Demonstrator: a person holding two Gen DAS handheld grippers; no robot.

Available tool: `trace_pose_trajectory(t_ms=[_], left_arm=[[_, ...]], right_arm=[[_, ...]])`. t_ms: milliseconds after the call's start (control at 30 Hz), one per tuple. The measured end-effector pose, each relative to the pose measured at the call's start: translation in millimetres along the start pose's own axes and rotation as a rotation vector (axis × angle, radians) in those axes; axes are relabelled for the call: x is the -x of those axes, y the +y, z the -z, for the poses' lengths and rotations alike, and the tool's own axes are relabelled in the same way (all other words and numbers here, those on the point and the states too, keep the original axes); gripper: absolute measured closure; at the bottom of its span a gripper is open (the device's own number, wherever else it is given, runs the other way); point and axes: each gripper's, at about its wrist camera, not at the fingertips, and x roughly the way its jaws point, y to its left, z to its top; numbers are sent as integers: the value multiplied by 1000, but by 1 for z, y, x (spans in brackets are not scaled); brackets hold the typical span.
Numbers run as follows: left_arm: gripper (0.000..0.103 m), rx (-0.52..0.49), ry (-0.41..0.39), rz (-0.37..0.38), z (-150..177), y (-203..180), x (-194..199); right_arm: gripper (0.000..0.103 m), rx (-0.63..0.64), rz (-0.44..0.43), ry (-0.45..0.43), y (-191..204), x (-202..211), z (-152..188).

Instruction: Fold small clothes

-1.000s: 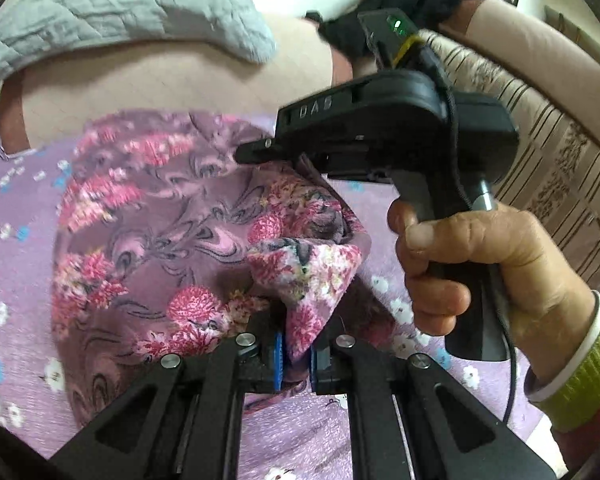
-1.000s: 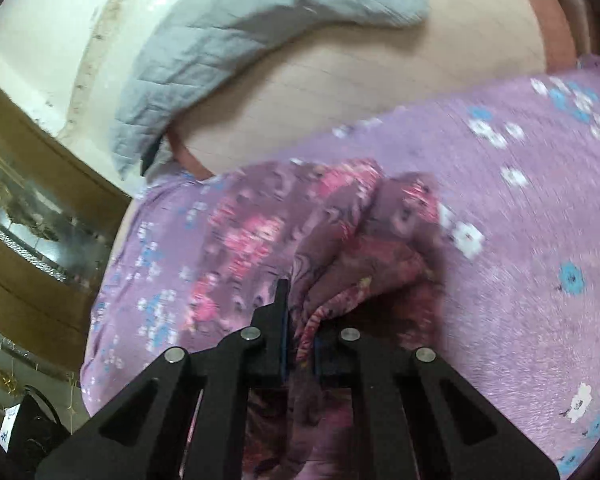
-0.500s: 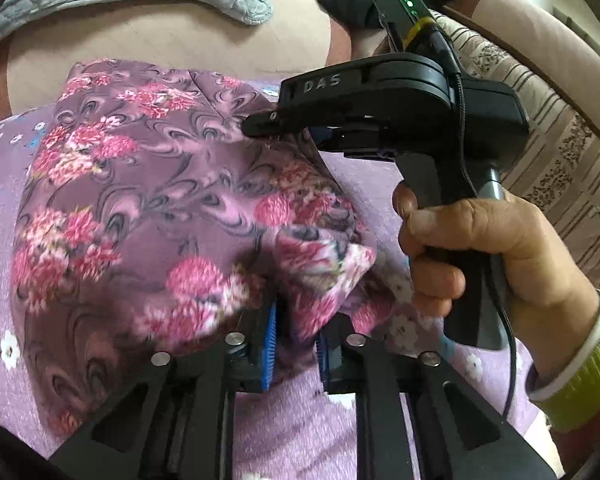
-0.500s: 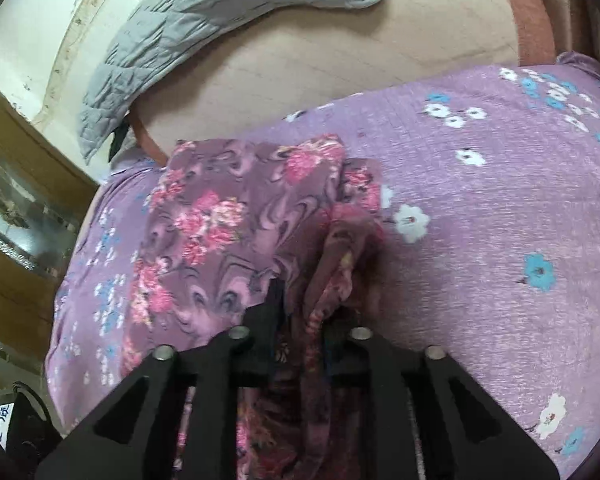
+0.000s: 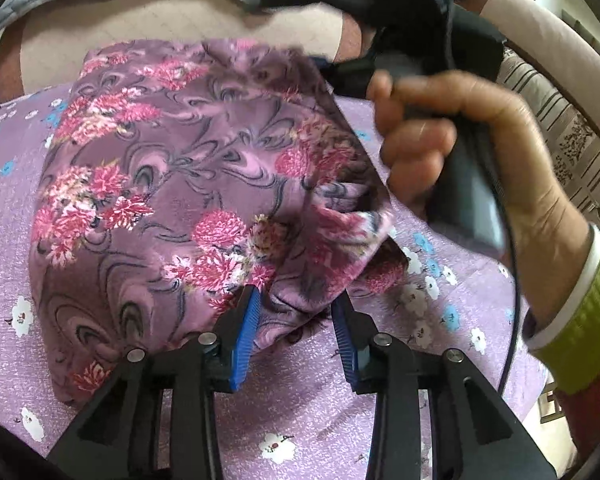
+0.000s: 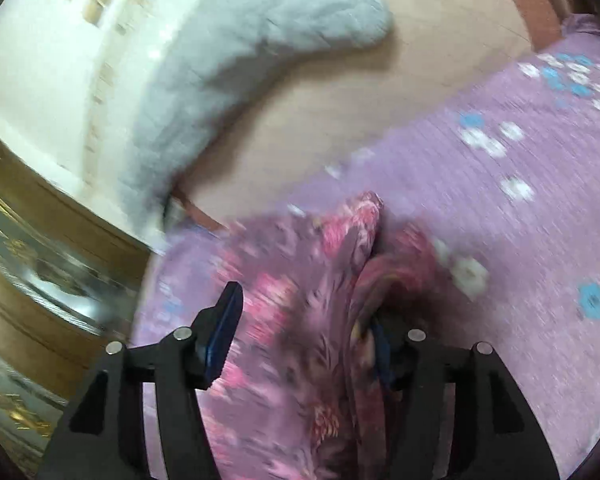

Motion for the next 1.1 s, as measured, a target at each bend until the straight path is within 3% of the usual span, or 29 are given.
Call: trace_pose_trajectory(t_ms=[67,233,433,533,633,800,1100], left_arm=[[66,-5,4,9,0,3,4],[59,-6,-25,29,-2,12,34],[36,11,-89,-45,-6,46,86],[29,59,-99,-98,-14,75,97],[28,137,-88,-109,-23,105,97],[26,193,-80,-122,-37,127,86],[25,258,-20,-48,-51,144,44]], right_arm=[[37,-16,-13,-56,-1,11,-5],[32,-18,97,-102,-16,38,4],[29,20,230,2,-21,52,35],[24,36,226,28,-16,59,54],[16,20,203,31,-13,64,63],[15,53,208,64,-1,60,73],[14,31,217,108,-15,41,77]])
